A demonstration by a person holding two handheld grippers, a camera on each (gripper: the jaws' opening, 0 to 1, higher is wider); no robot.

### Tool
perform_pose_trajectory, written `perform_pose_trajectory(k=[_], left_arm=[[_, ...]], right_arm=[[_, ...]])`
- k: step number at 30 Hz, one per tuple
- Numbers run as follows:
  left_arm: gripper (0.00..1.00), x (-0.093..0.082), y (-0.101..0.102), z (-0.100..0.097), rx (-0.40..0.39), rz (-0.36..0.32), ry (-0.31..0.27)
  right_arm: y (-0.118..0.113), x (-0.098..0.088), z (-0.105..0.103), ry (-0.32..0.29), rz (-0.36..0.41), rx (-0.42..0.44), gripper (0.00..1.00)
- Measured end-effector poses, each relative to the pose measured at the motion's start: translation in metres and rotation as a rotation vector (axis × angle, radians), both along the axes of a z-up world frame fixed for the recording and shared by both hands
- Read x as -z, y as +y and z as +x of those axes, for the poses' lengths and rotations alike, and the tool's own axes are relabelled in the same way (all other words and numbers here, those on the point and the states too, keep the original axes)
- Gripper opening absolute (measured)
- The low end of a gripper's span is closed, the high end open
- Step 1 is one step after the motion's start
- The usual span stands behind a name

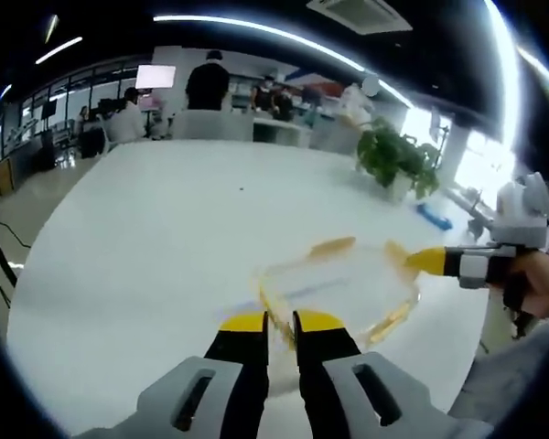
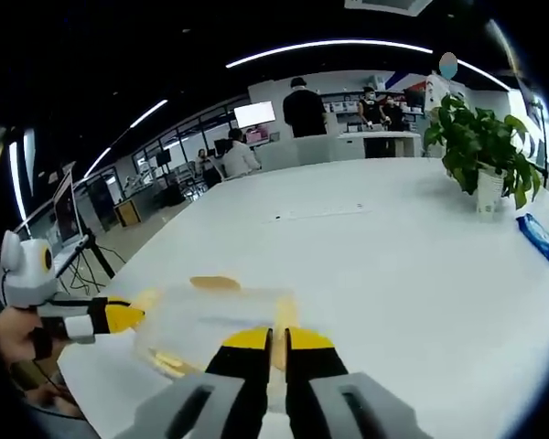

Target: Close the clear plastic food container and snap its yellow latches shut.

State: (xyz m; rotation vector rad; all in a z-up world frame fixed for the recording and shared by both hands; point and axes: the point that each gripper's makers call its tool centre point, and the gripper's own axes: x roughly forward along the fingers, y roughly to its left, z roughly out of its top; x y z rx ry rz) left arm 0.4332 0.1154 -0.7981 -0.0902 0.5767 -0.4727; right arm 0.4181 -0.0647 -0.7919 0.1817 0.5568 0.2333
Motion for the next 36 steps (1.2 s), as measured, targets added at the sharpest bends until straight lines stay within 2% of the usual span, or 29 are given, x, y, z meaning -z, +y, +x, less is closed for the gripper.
perform_pose_trajectory(k=[3, 5, 10, 17, 20, 24, 26, 29, 30, 31, 36], left_arm=[[0.24, 0.003, 0.008, 0.001, -0.015, -0.018, 0.019], [0.29, 0.003, 0.012, 0.003, -0.029, -0.034, 0.024], [0.29, 0.000, 0.019, 0.006, -0.050, -0.058, 0.022], [0.30, 0.001, 0.010, 0.007, -0.037, -0.085, 0.036], [0.33, 0.005, 0.000, 0.003, 0.003, -0.095, 0.058], [0.34, 0.012, -0.007, -0.001, 0.034, -0.100, 0.094], [0.33, 0.016, -0.008, -0.003, 0.037, -0.097, 0.110], [0.35, 0.017, -0.011, 0.000, 0.021, -0.130, 0.133], [0.35, 0.018, -0.012, 0.000, 0.023, -0.134, 0.136], [0.36, 0.018, -0.015, -0.001, 0.024, -0.142, 0.143], [0.31, 0.018, -0.022, -0.002, 0.034, -0.172, 0.156]], right_arm=[[-0.011, 0.001, -0.001, 0.007, -0.019, 0.033, 0.01], [-0.022, -0.002, 0.001, -0.009, 0.002, 0.085, 0.01], [-0.028, -0.002, 0.001, -0.006, 0.007, 0.093, 0.04], [-0.015, 0.001, 0.002, 0.018, 0.044, 0.059, 0.12], [-0.005, 0.007, 0.003, 0.039, 0.063, 0.021, 0.18], [0.002, 0.015, 0.006, 0.073, 0.078, -0.012, 0.20], [0.005, 0.017, 0.007, 0.085, 0.076, -0.030, 0.21], [0.007, 0.022, 0.006, 0.110, 0.075, -0.047, 0.22], [0.009, 0.022, 0.007, 0.115, 0.107, -0.034, 0.22], [0.010, 0.023, 0.006, 0.125, 0.106, -0.047, 0.23], [0.010, 0.024, 0.007, 0.157, 0.129, -0.069, 0.25]])
